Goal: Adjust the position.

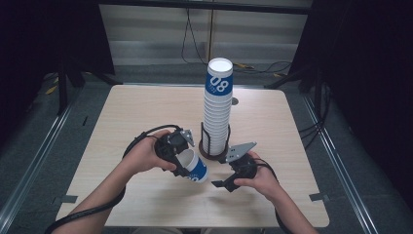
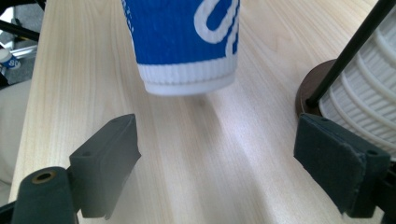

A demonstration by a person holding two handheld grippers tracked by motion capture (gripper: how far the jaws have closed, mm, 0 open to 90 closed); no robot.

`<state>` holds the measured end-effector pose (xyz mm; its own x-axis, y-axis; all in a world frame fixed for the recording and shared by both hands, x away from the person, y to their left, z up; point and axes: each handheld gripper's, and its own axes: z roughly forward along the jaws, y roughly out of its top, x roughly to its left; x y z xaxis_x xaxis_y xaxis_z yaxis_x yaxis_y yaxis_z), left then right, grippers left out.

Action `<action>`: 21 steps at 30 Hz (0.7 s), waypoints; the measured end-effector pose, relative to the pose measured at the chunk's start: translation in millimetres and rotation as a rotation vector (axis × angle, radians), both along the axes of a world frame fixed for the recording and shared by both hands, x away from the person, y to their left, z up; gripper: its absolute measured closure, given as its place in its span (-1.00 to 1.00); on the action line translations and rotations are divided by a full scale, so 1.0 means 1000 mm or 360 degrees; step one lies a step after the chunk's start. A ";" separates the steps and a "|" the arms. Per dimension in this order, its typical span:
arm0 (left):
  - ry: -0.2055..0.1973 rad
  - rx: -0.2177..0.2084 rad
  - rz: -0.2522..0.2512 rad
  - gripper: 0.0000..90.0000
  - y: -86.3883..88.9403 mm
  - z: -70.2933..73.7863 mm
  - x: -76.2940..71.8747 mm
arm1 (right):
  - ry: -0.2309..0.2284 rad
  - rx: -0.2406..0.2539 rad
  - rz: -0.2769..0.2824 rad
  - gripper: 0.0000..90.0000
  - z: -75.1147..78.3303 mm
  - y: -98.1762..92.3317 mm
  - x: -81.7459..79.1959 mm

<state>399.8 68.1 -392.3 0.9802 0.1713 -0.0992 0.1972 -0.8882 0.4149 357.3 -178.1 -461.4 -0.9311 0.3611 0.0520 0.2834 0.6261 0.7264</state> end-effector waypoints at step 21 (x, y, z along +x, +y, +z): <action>-0.0034 0.0201 -0.0007 -0.57 0.013 -0.003 0.005 | 0.0019 -0.0086 -0.0022 -0.70 -0.006 -0.007 0.001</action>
